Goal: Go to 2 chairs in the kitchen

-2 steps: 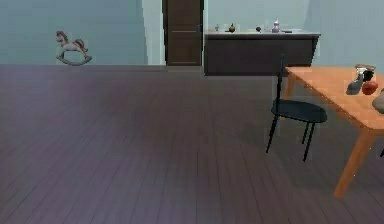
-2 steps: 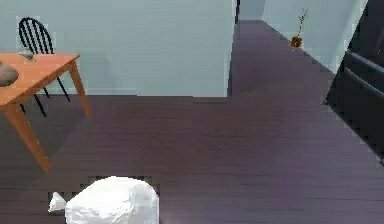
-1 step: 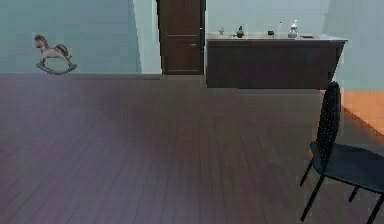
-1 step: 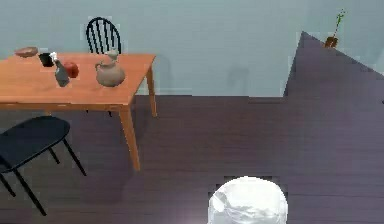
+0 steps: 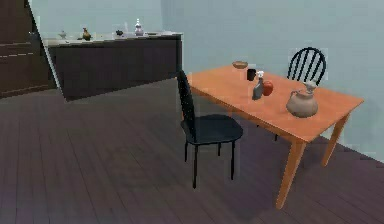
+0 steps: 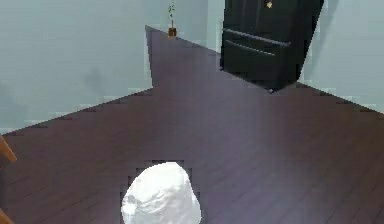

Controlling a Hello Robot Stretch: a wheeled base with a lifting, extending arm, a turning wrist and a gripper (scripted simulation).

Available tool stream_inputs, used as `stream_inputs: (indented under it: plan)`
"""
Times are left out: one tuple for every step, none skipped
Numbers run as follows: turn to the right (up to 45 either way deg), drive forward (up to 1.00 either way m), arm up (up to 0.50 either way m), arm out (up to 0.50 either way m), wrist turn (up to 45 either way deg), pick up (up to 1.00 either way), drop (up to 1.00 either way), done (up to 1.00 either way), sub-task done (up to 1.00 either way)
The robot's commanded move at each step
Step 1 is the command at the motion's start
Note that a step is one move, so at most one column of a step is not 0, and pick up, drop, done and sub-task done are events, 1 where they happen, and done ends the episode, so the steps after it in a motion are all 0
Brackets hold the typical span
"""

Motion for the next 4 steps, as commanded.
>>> stream_inputs:
  plan:
    - [0.0,0.55,0.00,0.00,0.0,0.00,0.00,0.00,0.00]
    - [45.0,0.00,0.00,0.00,0.0,0.00,0.00,0.00,0.00]
    - [27.0,0.00,0.00,0.00,0.0,0.00,0.00,0.00,0.00]
    - [0.0,0.35,0.00,0.00,0.0,0.00,0.00,0.00,0.00]
